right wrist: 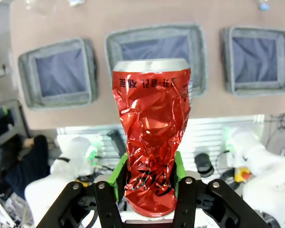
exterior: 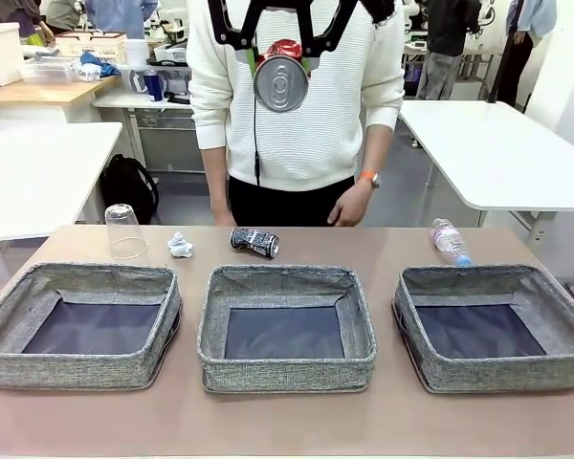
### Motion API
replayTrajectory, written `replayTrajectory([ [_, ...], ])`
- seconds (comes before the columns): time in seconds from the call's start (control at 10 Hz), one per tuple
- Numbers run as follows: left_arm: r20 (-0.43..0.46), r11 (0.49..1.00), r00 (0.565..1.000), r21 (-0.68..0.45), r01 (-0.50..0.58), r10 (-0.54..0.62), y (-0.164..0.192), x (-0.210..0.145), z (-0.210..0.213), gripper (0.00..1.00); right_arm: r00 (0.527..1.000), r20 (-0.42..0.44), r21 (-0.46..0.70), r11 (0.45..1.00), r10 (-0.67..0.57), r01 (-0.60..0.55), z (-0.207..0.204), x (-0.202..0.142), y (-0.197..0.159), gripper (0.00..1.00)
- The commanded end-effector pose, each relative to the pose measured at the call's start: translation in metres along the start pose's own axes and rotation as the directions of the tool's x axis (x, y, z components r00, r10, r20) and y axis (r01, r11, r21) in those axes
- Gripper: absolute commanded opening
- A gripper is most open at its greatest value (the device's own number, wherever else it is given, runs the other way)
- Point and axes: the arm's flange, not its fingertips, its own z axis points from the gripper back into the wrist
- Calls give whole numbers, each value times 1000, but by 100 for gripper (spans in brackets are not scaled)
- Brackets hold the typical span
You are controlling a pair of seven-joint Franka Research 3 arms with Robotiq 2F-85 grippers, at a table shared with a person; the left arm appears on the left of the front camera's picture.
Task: Sort the waste into the appropriate baskets.
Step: Place the picked waste into the Fabric basket indicated by the person.
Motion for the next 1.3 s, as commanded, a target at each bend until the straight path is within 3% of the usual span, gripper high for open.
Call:
replayTrajectory([
  [0.0, 4, 1000, 1000, -19, 21, -21, -1, 0, 0, 100, 1000, -3, 9, 1000, 1, -1, -1, -2, -2, 43],
  [1.2, 4, 1000, 1000, -19, 21, -21, -1, 0, 0, 100, 1000, -3, 9, 1000, 1, -1, -1, -2, -2, 43],
])
